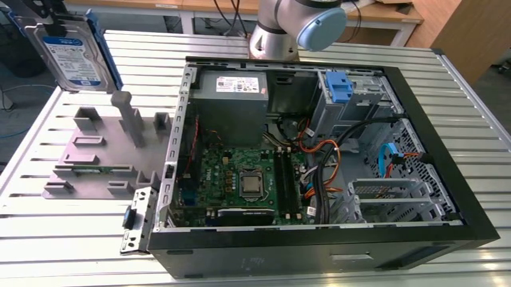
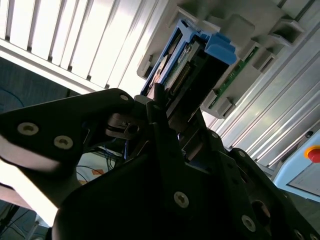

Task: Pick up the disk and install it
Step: 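Pick up the disk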

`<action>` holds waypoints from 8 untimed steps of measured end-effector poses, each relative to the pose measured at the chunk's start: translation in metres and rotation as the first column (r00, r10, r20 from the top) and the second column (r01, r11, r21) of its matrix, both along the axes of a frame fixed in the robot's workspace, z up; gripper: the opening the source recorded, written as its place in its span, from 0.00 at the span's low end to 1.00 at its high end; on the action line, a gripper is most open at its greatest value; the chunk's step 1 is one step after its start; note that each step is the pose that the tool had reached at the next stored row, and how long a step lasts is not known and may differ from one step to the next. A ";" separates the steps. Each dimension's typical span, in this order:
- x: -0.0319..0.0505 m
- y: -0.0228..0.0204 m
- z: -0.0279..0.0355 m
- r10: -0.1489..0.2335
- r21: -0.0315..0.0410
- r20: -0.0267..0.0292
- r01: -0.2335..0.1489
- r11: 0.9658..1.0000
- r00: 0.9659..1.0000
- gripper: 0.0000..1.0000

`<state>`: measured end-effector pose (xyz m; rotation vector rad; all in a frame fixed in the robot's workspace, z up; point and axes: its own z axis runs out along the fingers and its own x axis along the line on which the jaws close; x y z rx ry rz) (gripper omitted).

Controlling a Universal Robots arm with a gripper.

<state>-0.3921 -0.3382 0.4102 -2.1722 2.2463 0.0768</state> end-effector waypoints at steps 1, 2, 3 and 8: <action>0.0000 0.0000 0.0001 0.000 0.000 0.000 0.000 1.000 1.000 0.35; 0.0000 0.0000 0.0001 0.000 0.000 0.000 0.000 1.000 1.000 0.35; 0.0000 0.0000 0.0001 0.000 0.000 0.000 0.000 1.000 1.000 0.35; 0.0000 0.0000 0.0005 0.000 0.000 0.000 0.000 1.000 1.000 0.35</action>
